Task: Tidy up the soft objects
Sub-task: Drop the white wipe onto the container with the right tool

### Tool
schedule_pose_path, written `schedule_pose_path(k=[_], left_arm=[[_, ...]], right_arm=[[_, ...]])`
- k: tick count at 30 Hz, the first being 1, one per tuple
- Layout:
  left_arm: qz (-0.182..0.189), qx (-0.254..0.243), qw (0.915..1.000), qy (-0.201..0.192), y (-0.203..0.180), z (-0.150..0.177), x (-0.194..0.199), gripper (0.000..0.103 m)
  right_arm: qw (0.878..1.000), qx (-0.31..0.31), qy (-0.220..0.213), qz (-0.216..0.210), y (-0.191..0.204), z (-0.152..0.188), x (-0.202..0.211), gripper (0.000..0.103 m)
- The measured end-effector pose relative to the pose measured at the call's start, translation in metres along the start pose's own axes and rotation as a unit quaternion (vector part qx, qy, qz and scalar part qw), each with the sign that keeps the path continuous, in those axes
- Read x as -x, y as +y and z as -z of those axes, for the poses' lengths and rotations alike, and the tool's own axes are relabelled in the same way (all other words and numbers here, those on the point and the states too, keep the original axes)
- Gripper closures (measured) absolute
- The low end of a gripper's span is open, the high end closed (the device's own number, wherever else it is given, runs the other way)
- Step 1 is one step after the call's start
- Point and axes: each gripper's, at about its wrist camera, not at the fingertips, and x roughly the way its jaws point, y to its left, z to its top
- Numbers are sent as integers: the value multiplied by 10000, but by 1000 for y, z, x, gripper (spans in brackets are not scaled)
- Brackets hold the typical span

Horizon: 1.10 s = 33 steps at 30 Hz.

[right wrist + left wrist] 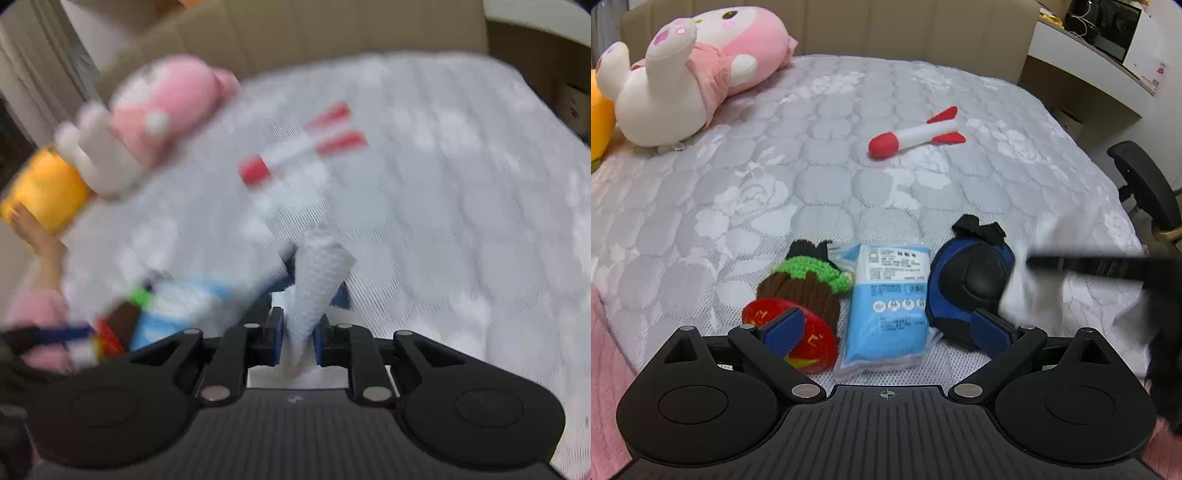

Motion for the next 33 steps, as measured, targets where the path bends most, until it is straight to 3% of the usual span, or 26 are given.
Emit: schedule_pose_path(k=[1, 2, 4, 6, 8, 10, 12, 15, 17, 19, 21, 24, 26, 28, 30, 33], left_arm=[[6, 17, 10000, 8, 1, 1, 0, 4], [14, 44, 10000, 9, 2, 1, -1, 4], [36, 130, 9999, -19, 6, 2, -1, 4], [73, 233, 9997, -82, 11, 4, -1, 4], [165, 372, 9990, -173, 18, 6, 3, 4], [245, 499, 9981, -261, 26, 8, 7, 4], [288, 615, 9971, -334, 33, 10, 11, 4], [396, 786, 9947, -530, 39, 10, 16, 4], [579, 928, 9913, -727, 43, 11, 20, 4], [880, 1035, 9859, -977, 44, 13, 25, 4], [1084, 1036, 9810, -1234, 41, 14, 33, 3], [1108, 908, 9794, -1426, 34, 8, 41, 1], [1105, 817, 9788, -1520, 30, 3, 45, 0], [1141, 805, 9781, -1546, 26, -3, 47, 0], [1200, 877, 9780, -1462, 23, -7, 46, 0], [1075, 871, 9826, -1240, 19, -8, 40, 0]], right_arm=[[9998, 15, -105, -152, 2, -8, 6, 70], [9992, 7, -117, -369, 4, -17, 10, 53], [9966, -1, 238, -795, 7, -30, 6, 32], [9937, 186, 792, -769, 12, -34, -12, 33], [9949, 620, 790, 0, 20, -30, -20, 42], [9947, 842, 533, 265, 21, -27, -15, 39], [9869, 1333, 120, 896, 31, -19, -10, 38], [9859, 1479, -162, 762, 36, -13, 3, 36], [9922, 1193, -334, 160, 33, -14, 17, 27], [9917, 1099, -655, -160, 36, -11, 31, 21], [9852, 1183, -1235, -80, 41, -7, 49, 18], [9702, 1249, -2077, -54, 46, -3, 79, 19], [9703, 705, -2260, -502, 38, -8, 96, 16], [9667, -33, -2317, -1088, 26, -14, 108, 1], [9608, -974, -2019, -1632, 11, -19, 107, 0], [9605, -1619, -1263, -1876, -6, -21, 85, 0]])
